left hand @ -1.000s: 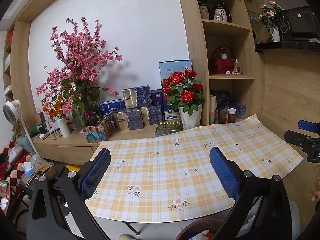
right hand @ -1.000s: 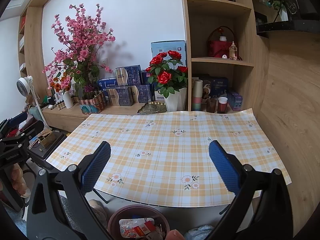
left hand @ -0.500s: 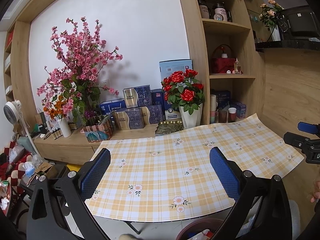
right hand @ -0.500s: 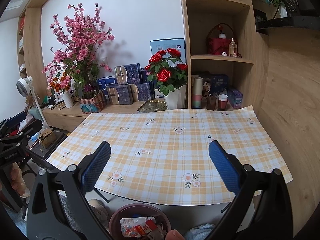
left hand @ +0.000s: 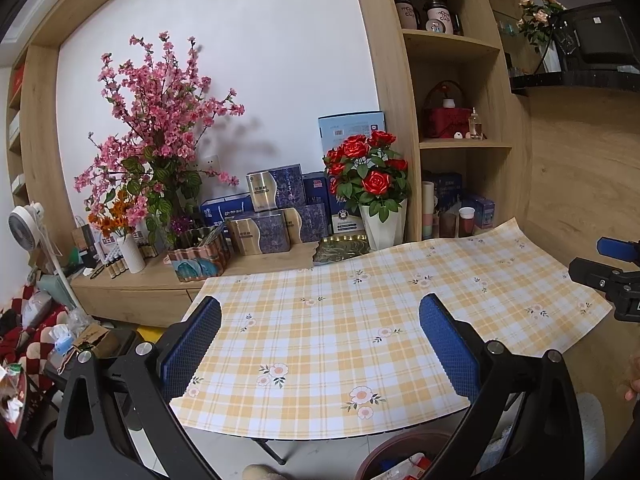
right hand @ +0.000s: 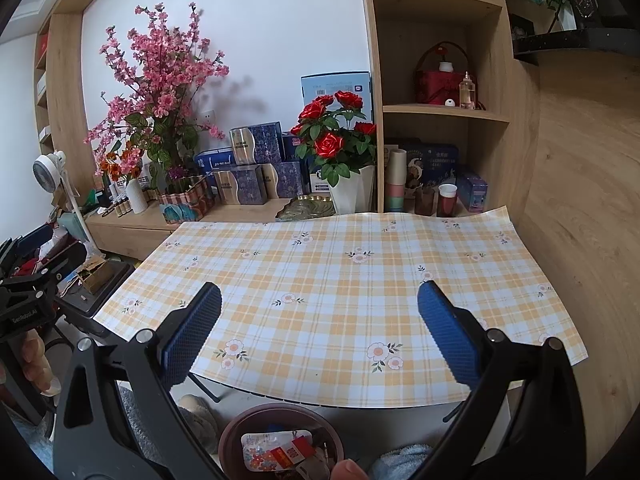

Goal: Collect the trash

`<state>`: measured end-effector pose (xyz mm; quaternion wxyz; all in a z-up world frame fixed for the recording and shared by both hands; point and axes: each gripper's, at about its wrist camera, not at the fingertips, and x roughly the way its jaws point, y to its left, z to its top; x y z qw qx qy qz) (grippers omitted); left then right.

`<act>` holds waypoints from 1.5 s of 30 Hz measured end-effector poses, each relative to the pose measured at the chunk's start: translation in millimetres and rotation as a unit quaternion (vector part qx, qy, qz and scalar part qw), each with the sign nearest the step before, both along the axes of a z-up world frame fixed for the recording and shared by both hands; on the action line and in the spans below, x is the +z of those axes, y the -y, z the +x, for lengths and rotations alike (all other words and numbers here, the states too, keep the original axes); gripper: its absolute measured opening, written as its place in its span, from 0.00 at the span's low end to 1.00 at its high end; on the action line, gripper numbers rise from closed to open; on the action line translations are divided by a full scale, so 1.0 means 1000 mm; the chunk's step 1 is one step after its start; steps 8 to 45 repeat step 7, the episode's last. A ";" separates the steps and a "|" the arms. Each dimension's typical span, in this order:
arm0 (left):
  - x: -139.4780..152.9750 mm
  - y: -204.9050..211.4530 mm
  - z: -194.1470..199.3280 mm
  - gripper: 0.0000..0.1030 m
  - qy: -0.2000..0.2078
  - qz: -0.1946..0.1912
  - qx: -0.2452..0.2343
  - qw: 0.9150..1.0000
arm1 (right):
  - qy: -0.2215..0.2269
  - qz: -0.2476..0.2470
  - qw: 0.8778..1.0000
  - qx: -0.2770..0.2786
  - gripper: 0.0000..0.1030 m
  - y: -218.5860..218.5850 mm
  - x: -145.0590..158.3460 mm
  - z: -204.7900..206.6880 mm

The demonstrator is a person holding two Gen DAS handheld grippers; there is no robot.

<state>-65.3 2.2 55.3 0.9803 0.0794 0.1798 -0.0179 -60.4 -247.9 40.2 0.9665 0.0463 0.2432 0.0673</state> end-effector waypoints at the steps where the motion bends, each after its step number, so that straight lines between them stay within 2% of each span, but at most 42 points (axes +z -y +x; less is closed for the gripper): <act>1: 0.000 0.000 0.000 0.94 0.000 0.000 0.000 1.000 | 0.000 0.000 1.000 0.000 0.94 0.000 0.000 0.000; 45: 0.000 -0.003 0.000 0.94 0.003 0.004 0.006 1.000 | 0.000 0.000 1.000 0.000 0.94 0.000 0.000 0.000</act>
